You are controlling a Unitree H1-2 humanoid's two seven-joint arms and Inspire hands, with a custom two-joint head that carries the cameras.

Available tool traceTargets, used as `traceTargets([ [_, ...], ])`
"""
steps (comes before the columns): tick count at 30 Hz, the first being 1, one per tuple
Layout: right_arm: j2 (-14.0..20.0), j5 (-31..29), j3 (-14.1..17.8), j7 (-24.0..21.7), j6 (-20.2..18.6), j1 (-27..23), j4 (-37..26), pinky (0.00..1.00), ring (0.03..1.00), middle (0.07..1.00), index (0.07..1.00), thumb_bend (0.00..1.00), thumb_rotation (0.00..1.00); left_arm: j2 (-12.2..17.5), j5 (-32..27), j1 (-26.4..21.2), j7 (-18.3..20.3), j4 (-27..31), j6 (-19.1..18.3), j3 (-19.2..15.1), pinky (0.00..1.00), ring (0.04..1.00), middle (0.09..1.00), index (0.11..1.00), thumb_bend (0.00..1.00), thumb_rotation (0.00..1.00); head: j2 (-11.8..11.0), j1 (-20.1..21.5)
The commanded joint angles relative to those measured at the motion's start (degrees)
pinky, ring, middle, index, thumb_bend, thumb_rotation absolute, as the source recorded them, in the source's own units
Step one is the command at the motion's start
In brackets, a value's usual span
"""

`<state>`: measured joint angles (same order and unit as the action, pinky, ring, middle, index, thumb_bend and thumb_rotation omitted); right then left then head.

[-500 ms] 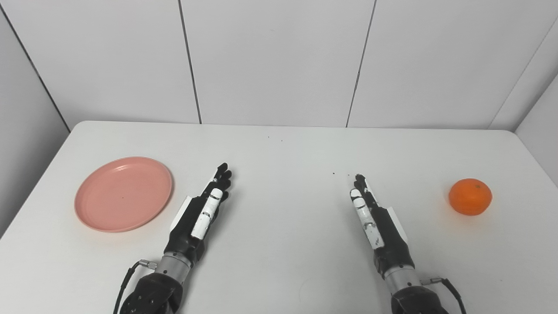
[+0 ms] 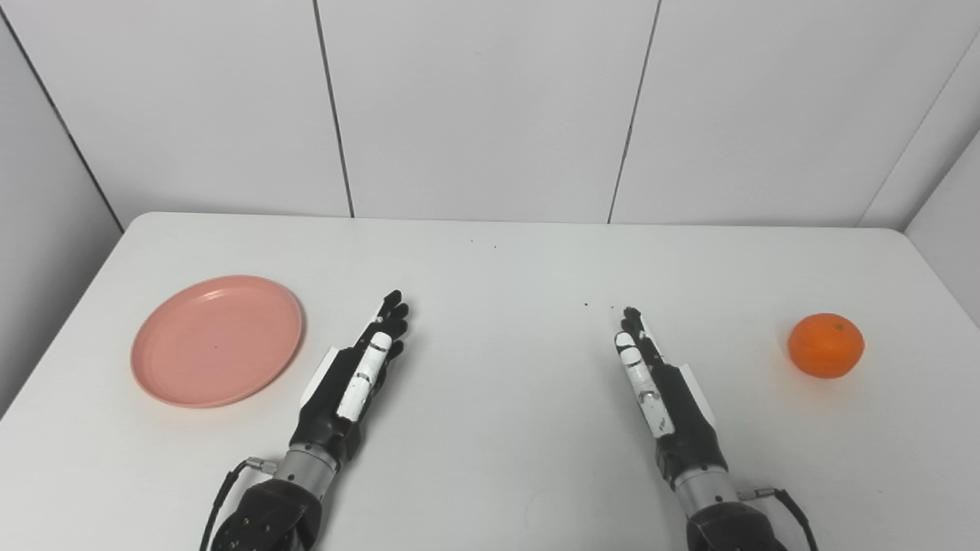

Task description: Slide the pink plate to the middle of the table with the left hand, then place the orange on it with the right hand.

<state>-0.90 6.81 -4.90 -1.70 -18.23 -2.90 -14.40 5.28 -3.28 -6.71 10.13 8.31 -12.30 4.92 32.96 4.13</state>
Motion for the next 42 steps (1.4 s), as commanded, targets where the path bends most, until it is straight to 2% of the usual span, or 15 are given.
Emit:
traceTargets([
  [1, -0.1, -0.2, 0.0, 0.0, 0.6, -1.1, -1.0, 1.0, 1.0, 1.0, 1.0, 0.2, 1.0, 0.1, -0.5, -1.2, 0.4, 1.1, 1.1, -0.1, 1.0, 1.0, 1.0, 1.0, 0.4, 1.0, 0.0, 0.0],
  [14, 0.1, 0.0, -0.1, -0.1, 0.5, -1.0, -1.1, 1.0, 1.0, 1.0, 1.0, 0.21, 1.0, 0.0, -0.6, -1.0, 0.5, 1.0, 1.5, 0.1, 1.0, 1.0, 1.0, 1.0, 0.39, 1.0, -0.4, -0.9],
  [21, 1.6, -1.4, 0.6, -0.9, 2.6, -0.4, -0.5, 1.0, 1.0, 1.0, 1.0, 0.21, 1.0, -1.3, 0.3, -0.8, -0.3, 0.4, 2.2, 1.2, 1.0, 1.0, 1.0, 1.0, 0.36, 1.0, -1.8, -6.3],
  [23, 2.5, -3.0, 1.1, -1.6, 4.5, -0.2, 0.0, 1.0, 1.0, 1.0, 1.0, 0.19, 1.0, -1.9, 1.1, -0.8, -0.6, -0.4, 2.7, 1.9, 1.0, 1.0, 1.0, 1.0, 0.35, 1.0, -2.8, -9.5],
  [33, 4.7, -10.4, 3.6, -5.1, 11.5, 0.4, 3.2, 1.0, 1.0, 1.0, 1.0, 0.1, 1.0, -4.0, 4.5, -1.2, -1.8, -3.9, 5.7, 4.2, 1.0, 1.0, 1.0, 1.0, 0.36, 1.0, -5.8, -17.5],
  [38, 5.4, -12.6, 4.1, -6.3, 13.0, 0.3, 4.2, 1.0, 1.0, 1.0, 1.0, 0.09, 1.0, -5.0, 6.5, -1.4, -2.7, -5.4, 6.9, 5.0, 1.0, 1.0, 1.0, 1.0, 0.36, 1.0, -7.0, -19.5],
  [42, 5.6, -10.5, 3.9, -5.3, 12.1, 0.6, 4.0, 1.0, 1.0, 1.0, 1.0, 0.11, 1.0, -5.7, 6.8, -1.1, -3.1, -5.1, 6.4, 5.1, 1.0, 1.0, 1.0, 1.0, 0.34, 1.0, -7.4, -19.8],
])
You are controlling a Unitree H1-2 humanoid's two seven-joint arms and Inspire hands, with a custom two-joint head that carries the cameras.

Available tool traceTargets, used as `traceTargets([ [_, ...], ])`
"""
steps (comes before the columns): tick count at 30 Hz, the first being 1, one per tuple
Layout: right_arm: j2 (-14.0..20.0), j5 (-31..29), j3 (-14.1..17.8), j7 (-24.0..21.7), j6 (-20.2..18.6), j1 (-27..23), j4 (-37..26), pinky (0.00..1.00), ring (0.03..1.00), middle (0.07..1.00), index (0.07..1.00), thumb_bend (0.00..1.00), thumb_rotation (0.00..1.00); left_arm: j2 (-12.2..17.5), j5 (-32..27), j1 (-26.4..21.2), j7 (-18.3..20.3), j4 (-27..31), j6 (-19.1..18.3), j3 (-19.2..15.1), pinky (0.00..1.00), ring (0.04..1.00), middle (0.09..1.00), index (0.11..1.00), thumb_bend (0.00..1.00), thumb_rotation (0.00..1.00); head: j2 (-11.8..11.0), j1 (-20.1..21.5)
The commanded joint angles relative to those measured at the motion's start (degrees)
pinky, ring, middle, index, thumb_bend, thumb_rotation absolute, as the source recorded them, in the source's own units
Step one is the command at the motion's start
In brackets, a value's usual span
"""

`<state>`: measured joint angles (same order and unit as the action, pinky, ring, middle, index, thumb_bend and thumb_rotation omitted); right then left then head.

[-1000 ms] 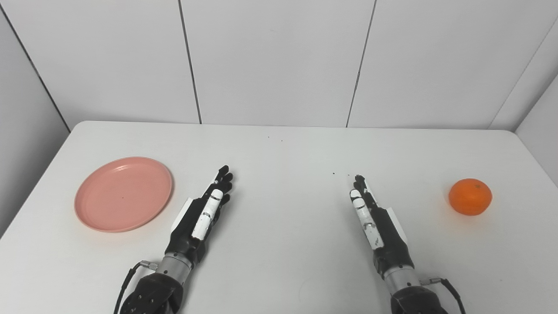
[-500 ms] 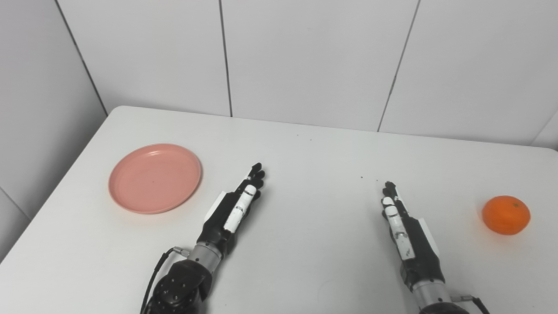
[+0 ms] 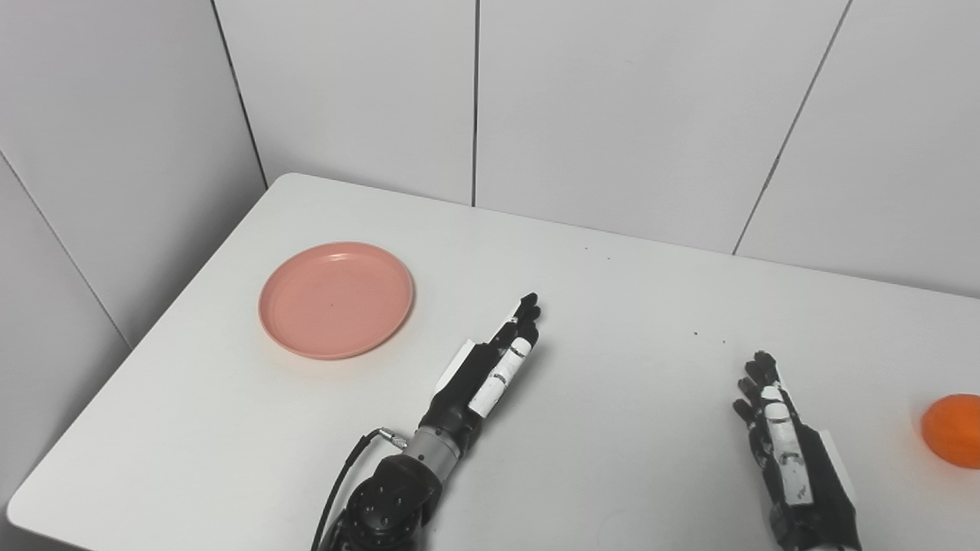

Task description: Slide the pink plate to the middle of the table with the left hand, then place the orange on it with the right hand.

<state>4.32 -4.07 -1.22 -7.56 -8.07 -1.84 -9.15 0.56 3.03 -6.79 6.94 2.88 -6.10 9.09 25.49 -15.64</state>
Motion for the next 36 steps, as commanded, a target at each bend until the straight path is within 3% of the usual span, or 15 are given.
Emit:
traceTargets([
  [1, 0.3, 0.4, 0.3, 0.6, 1.8, -0.5, -1.3, 1.0, 1.0, 1.0, 1.0, 0.11, 1.0, -1.0, 0.6, -1.0, 0.0, 0.3, 0.2, 0.9, 1.0, 1.0, 1.0, 1.0, 0.34, 1.0, 0.0, -0.1],
  [10, -0.8, -0.8, 0.0, 0.1, 1.8, -0.6, -1.9, 1.0, 1.0, 1.0, 1.0, 0.06, 1.0, -0.7, 0.8, -0.7, 0.0, 0.9, -0.3, 0.4, 1.0, 1.0, 1.0, 1.0, 0.35, 1.0, 0.0, 0.1],
  [17, -1.2, -0.2, -0.5, 0.6, -0.8, -0.4, -3.7, 1.0, 1.0, 1.0, 1.0, 0.05, 1.0, -0.6, 0.4, -0.8, 0.2, 1.1, -0.2, 0.1, 1.0, 1.0, 1.0, 1.0, 0.37, 1.0, 0.0, -0.4],
  [21, -0.8, 0.4, -0.6, 0.5, -0.7, -0.1, -4.2, 1.0, 1.0, 1.0, 1.0, 0.04, 1.0, -1.7, -2.8, -0.6, 0.3, 2.7, -0.4, -1.3, 1.0, 1.0, 1.0, 1.0, 0.37, 1.0, 0.0, -1.0],
  [29, -1.3, 0.8, -0.8, 1.2, -1.4, 0.3, -5.2, 1.0, 1.0, 1.0, 1.0, 0.02, 1.0, -1.3, -4.7, -1.1, 0.6, 8.8, -6.0, -2.3, 1.0, 1.0, 1.0, 1.0, 0.4, 1.0, -0.2, -2.1],
  [36, -1.4, 0.6, -1.5, 1.3, -2.4, 0.0, -6.1, 1.0, 1.0, 1.0, 1.0, 0.0, 1.0, 0.7, -4.2, -2.7, 1.3, 11.9, -8.0, -2.9, 1.0, 1.0, 1.0, 1.0, 0.39, 1.0, -0.4, -2.5],
])
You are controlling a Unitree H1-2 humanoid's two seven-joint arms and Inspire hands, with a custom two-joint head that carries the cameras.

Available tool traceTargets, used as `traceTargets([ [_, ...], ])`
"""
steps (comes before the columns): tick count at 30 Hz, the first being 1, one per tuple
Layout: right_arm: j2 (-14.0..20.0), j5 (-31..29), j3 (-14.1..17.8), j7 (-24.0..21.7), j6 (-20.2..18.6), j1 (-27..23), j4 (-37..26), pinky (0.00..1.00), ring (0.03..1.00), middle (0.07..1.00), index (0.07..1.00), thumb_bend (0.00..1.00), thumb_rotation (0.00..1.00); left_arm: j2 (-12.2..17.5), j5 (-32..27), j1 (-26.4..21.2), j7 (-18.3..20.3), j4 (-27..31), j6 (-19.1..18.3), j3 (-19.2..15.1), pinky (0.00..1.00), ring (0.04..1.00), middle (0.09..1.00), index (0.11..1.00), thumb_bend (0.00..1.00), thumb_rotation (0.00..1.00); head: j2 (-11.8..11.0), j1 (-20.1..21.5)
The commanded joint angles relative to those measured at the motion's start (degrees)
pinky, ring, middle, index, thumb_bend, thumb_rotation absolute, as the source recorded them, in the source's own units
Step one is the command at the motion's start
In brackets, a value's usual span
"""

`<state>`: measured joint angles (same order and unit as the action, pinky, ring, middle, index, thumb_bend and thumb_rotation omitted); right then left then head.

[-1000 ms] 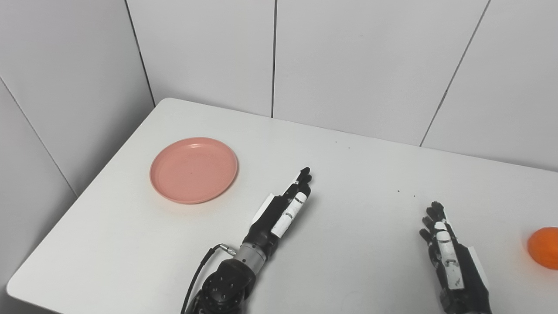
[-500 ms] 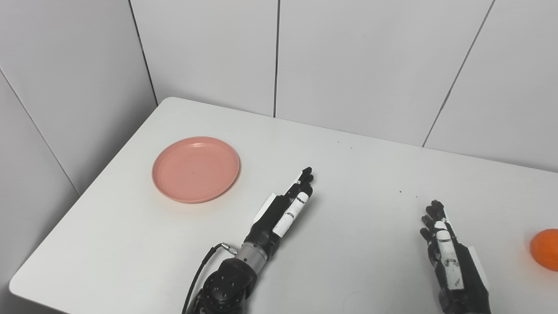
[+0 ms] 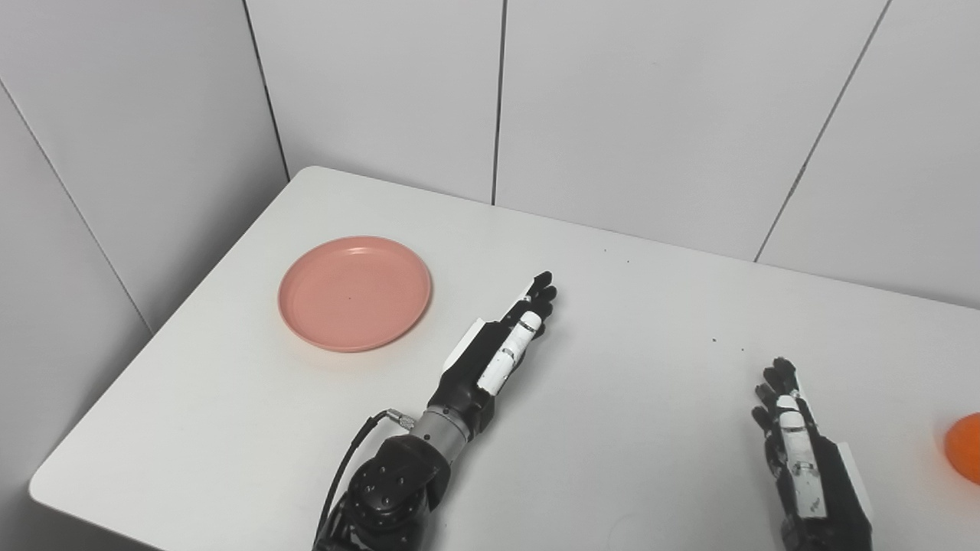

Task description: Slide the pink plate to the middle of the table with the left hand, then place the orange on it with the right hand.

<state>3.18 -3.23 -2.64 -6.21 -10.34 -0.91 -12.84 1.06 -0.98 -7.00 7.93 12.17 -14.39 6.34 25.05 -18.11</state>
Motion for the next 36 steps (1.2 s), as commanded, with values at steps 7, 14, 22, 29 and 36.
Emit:
traceTargets([
  [7, -0.8, 0.1, -0.2, 0.7, 0.1, -1.1, -2.1, 1.0, 1.0, 1.0, 1.0, 0.0, 1.0, 1.6, -0.7, -4.2, 0.3, 5.4, -1.2, -1.6, 1.0, 1.0, 1.0, 1.0, 0.41, 1.0, -0.3, -0.4],
  [14, -0.3, 0.7, -0.6, 0.5, -1.3, -1.4, -2.2, 1.0, 1.0, 1.0, 1.0, 0.0, 1.0, 3.3, -2.8, -6.7, -0.2, 9.9, -4.8, -5.1, 1.0, 1.0, 1.0, 1.0, 0.43, 1.0, -0.7, -0.5],
  [22, 0.2, 0.1, -0.1, 0.0, 0.2, -1.5, -1.0, 1.0, 1.0, 1.0, 1.0, 0.0, 1.0, 7.0, -2.6, -10.1, -1.7, 10.7, -4.5, -10.1, 1.0, 0.998, 1.0, 0.992, 0.45, 1.0, -1.3, -1.3],
  [29, 0.5, -0.5, 0.0, -0.2, -2.1, -1.8, -1.8, 1.0, 1.0, 1.0, 1.0, 0.0, 1.0, 10.1, -5.5, -12.3, -2.2, 9.1, -3.6, -15.5, 1.0, 0.984, 0.99, 0.978, 0.46, 1.0, -1.4, -1.6],
  [36, 0.8, 0.0, 0.0, 0.2, -2.0, -1.6, -2.2, 1.0, 1.0, 1.0, 1.0, 0.0, 1.0, 13.1, -8.4, -14.5, -3.1, 8.4, -3.8, -20.5, 1.0, 0.989, 0.995, 0.983, 0.38, 1.0, -1.8, -2.2],
])
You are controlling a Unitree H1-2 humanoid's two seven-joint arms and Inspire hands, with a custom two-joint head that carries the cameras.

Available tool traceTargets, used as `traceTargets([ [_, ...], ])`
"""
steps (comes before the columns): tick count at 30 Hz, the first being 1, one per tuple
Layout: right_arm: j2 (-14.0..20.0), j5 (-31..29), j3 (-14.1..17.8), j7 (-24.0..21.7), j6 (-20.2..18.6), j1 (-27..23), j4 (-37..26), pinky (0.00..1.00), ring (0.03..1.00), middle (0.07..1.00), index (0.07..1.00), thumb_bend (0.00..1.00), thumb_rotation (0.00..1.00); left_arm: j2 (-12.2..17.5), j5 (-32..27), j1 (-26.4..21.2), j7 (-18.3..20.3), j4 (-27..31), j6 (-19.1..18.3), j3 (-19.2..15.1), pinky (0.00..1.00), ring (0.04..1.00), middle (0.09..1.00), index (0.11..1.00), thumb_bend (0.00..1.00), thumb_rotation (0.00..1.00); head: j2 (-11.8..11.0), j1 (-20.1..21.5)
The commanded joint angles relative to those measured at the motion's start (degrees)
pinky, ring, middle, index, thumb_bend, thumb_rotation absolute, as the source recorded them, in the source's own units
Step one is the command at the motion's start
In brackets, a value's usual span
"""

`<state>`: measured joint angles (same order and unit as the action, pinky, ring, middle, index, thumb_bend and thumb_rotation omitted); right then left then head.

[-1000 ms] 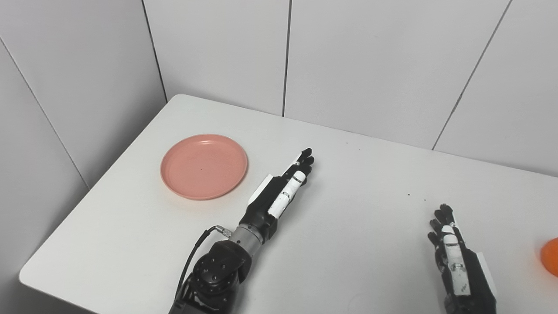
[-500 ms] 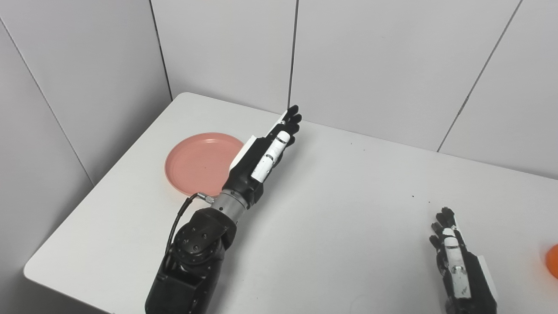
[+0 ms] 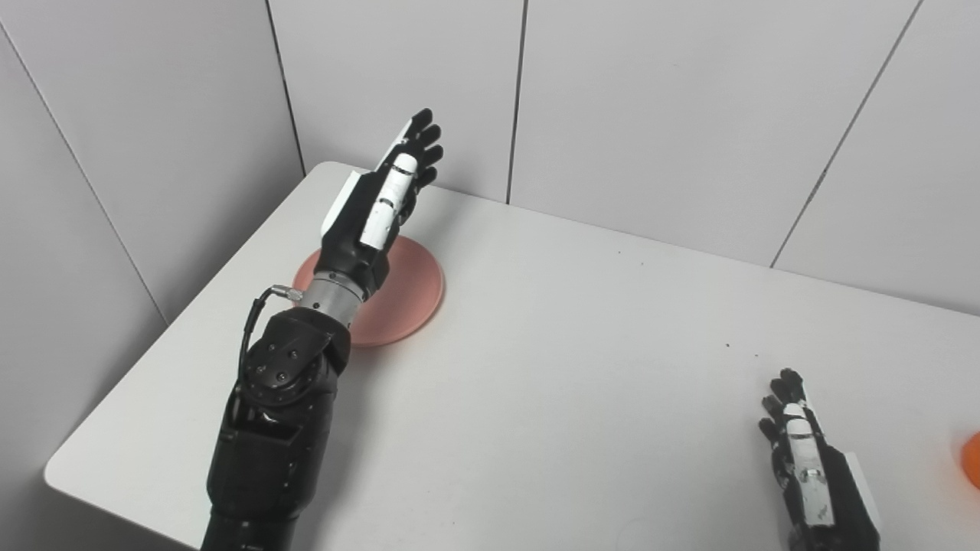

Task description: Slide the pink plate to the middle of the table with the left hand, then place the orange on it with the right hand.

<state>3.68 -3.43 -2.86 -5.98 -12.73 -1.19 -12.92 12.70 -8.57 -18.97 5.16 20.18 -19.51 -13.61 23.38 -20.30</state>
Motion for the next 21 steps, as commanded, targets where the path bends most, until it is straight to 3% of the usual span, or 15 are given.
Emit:
traceTargets([
  [1, 0.3, 0.2, 0.2, 0.0, 0.2, -1.3, -2.3, 1.0, 1.0, 1.0, 1.0, 0.0, 1.0, 1.8, -1.0, -2.7, -0.7, 0.3, 1.1, -1.1, 0.99, 0.985, 0.992, 0.98, 0.38, 1.0, -0.1, 0.0],
  [21, 0.7, 0.3, 1.1, 0.3, -1.9, -1.3, -3.5, 1.0, 1.0, 1.0, 1.0, 0.0, 1.0, 9.7, -10.0, -3.4, -2.0, -12.4, 2.7, -12.4, 0.95, 0.957, 0.96, 0.94, 0.37, 1.0, -0.5, -1.4],
])
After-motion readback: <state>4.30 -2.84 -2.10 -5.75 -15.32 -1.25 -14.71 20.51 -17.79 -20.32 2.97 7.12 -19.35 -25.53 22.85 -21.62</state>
